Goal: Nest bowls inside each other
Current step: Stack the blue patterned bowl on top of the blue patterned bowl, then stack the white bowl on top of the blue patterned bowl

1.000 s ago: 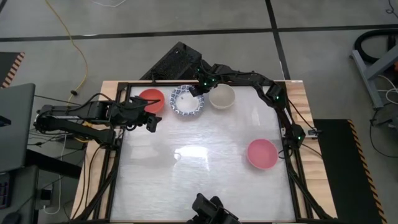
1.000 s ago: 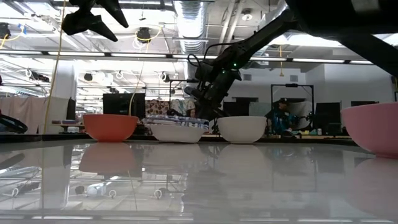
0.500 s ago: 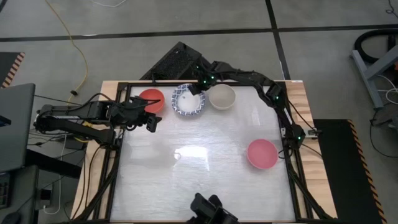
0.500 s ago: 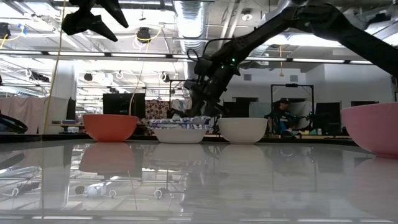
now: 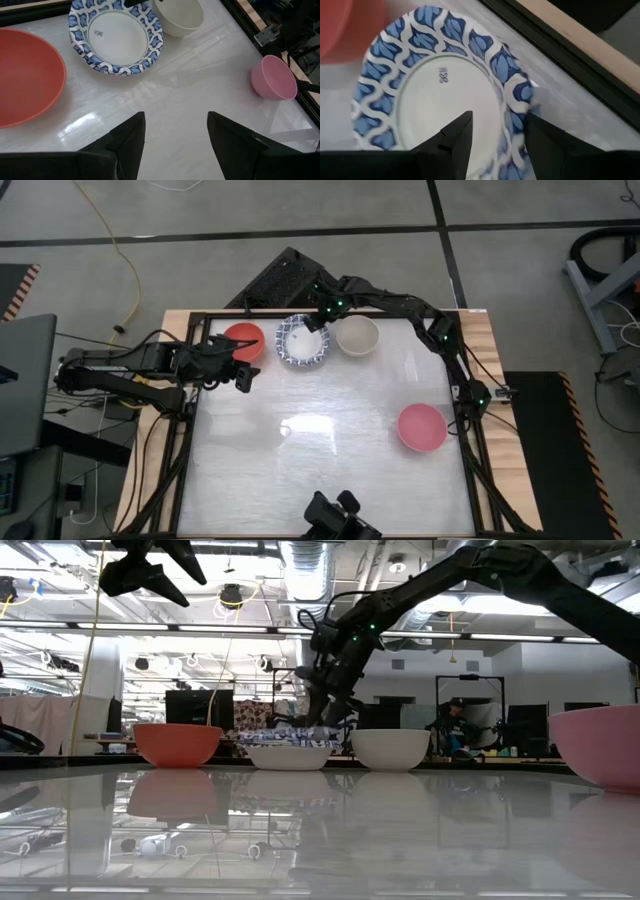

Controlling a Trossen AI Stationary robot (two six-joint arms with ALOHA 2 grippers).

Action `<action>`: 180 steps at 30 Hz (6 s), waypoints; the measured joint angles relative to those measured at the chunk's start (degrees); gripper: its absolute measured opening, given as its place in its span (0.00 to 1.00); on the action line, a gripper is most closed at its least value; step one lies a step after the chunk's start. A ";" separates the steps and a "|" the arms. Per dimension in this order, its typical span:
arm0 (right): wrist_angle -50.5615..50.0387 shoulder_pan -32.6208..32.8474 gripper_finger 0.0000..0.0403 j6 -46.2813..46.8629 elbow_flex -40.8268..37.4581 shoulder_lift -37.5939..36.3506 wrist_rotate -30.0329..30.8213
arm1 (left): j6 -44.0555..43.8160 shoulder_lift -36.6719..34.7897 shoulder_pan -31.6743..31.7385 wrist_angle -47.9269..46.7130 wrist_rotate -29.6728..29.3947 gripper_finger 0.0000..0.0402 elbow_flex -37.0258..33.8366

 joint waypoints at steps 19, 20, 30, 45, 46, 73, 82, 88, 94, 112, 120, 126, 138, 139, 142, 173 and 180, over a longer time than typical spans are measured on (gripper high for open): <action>-17.46 0.71 0.48 -14.49 17.50 -1.18 5.67 | 0.42 0.00 0.00 -1.01 0.16 0.51 0.00; -17.36 0.33 0.48 -14.84 15.63 -3.14 5.72 | 0.42 0.00 0.00 -0.98 0.15 0.51 0.00; -28.43 -5.38 0.48 -18.12 15.04 -14.85 14.85 | 0.43 0.00 0.00 -0.87 -0.20 0.51 0.00; -31.74 -9.22 0.48 -17.14 -1.17 -16.84 16.35 | -0.26 0.00 0.00 -0.81 -0.24 0.51 0.00; -29.81 -8.91 0.48 -17.16 -3.73 -17.21 16.35 | -0.27 0.00 0.00 -0.81 -0.24 0.51 0.00; 3.07 -8.01 0.44 -16.05 -39.82 -25.40 12.78 | -2.53 0.00 0.00 -0.85 -1.57 0.51 0.00; 2.26 -8.45 0.32 -12.65 -39.82 -21.81 9.92 | -2.47 0.00 0.00 -0.84 -1.57 0.51 0.00; 2.46 -7.53 0.09 -10.23 -39.52 -19.21 9.45 | -2.51 0.01 0.00 -0.87 -1.25 0.51 0.00; 1.46 -6.84 0.03 -10.03 -38.00 -20.30 9.47 | -2.19 0.00 0.00 -0.90 -1.29 0.51 0.00; -9.82 -9.47 0.02 -8.89 -27.44 -21.22 4.26 | -1.51 0.00 0.00 -0.92 -1.46 0.51 0.00; -10.06 -9.87 0.02 -8.02 -22.97 -21.35 -0.47 | -1.51 0.00 0.00 -0.91 -1.49 0.51 0.00; -10.10 -9.09 0.02 -8.02 -20.77 -21.42 -2.08 | -1.51 0.01 0.00 -0.92 -1.65 0.51 0.00; -7.62 -6.68 0.02 -4.64 -20.28 -21.42 -2.04 | -1.51 0.01 0.00 -0.90 -2.29 0.51 0.00; -7.23 -6.30 0.02 -4.55 -20.28 -21.42 -2.02 | -1.50 0.02 0.00 -0.91 -2.29 0.51 0.00; -6.09 -5.33 0.02 -3.62 -20.28 -21.42 -2.10 | -1.51 0.02 0.00 -0.90 -2.29 0.51 0.00; -15.96 -0.13 0.02 -3.46 13.10 0.16 -4.88 | -1.49 0.00 0.02 -0.91 -1.68 0.51 0.00; -17.19 0.64 0.02 -3.81 17.21 2.93 -4.68 | -1.49 0.02 0.01 -0.92 -1.68 0.51 0.00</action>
